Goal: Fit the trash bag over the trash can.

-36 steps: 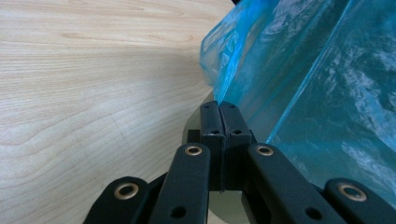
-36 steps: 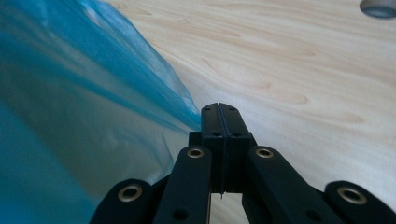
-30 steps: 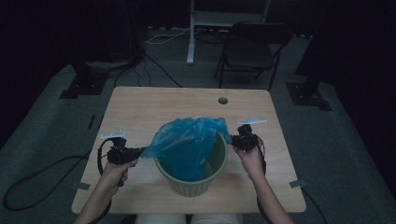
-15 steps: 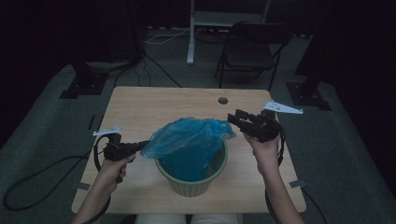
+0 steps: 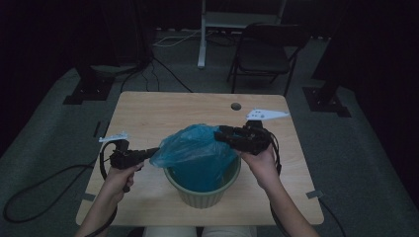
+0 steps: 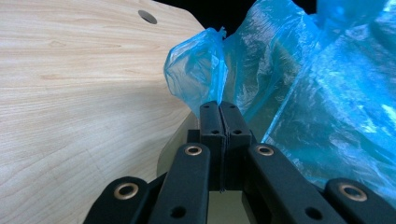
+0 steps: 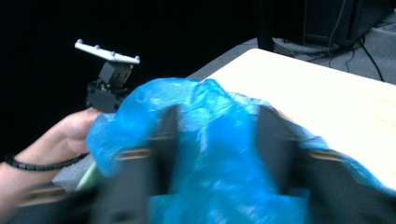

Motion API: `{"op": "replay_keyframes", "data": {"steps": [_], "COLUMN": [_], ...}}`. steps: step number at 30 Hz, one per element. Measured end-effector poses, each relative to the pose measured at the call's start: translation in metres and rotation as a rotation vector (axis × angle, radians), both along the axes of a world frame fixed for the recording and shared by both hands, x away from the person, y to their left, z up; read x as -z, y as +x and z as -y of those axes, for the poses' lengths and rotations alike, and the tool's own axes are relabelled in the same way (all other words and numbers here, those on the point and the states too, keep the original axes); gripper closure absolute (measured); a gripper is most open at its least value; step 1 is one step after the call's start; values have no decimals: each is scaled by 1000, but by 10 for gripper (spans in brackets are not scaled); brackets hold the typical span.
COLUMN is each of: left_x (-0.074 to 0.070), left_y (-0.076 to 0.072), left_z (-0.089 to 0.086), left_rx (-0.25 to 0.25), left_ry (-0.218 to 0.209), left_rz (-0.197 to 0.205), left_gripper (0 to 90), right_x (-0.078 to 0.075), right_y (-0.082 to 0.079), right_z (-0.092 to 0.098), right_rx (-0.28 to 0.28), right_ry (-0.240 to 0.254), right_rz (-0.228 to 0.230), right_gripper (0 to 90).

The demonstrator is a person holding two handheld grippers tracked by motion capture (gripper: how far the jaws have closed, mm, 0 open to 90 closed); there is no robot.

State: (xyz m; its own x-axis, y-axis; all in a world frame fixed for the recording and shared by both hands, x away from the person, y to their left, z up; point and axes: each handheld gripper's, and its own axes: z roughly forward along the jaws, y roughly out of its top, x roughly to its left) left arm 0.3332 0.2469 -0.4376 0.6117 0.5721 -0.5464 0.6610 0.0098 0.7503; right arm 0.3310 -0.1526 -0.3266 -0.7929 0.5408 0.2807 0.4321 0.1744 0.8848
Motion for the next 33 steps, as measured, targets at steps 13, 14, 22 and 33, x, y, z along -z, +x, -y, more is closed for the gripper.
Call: {"op": "replay_keyframes", "data": {"steps": [13, 14, 22, 33], "left_x": [-8, -8, -3, 23], "left_y": [-13, -13, -12, -2], "left_z": [1, 3, 6, 18], "left_rx": [26, 27, 32, 0], "left_ry": [-4, 2, 15, 95], "left_rz": [21, 23, 10, -46], "left_gripper": [900, 900, 900, 900], "right_x": [35, 42, 104, 165], "right_y": [-112, -119, -138, -124], "right_z": [20, 18, 3, 6], "right_rx": [-128, -143, -124, -14], "right_ry": [163, 165, 76, 14], "right_rz": [26, 15, -77, -187], "right_gripper": [899, 899, 899, 898]}}
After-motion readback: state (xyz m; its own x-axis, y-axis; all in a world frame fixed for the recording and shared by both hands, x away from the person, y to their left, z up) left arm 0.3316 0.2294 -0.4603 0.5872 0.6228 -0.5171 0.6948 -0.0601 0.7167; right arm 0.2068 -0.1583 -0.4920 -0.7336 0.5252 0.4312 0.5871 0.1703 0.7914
